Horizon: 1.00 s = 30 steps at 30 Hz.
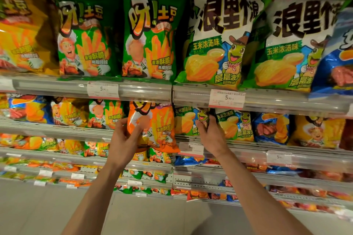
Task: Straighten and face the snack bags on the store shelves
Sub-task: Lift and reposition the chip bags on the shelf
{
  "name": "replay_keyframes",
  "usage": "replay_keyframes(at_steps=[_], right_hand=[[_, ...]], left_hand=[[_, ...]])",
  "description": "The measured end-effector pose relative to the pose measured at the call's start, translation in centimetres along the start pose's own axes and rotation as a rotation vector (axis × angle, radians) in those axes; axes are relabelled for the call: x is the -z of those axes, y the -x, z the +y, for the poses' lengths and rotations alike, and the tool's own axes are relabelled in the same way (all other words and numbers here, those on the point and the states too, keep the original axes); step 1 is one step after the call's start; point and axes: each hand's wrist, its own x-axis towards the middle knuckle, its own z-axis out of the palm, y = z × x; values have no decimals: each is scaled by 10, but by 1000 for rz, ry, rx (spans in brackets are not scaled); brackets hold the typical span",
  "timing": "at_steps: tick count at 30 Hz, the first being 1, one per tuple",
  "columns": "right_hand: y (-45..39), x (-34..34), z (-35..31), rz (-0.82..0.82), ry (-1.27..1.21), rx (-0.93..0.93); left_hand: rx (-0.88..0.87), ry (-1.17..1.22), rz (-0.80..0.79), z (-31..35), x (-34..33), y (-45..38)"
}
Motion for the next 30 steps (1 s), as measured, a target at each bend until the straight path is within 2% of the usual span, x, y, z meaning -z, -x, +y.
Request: replay_keyframes(at_steps=[3,5,10,14,16,20,24,30], right_hand=[[-5,3,-2,-48,85,-23],[-7,5,0,-62,44,-43],[3,12,14,-37,-204,-64],[30,19,16,98,-397,-134],[51,23,14,111,-470,-129],[83,22,7,7,-615,-156],[92,11,-1,-70,-646,-153],[96,-21,-22,-208,-615,-51]], left_hand=[[-4,-15,-11,1,-1,-1],[-5,-19,-25,3,-3,-1],[-2,-45,-73,-1,-2,-1],[23,-5,-69,-6,0,8],[49,31,-71,-9,2,13],[78,87,-57,-15,4,26],[122,111,-23,-23,13,45],[167,99,21,-39,47,69]])
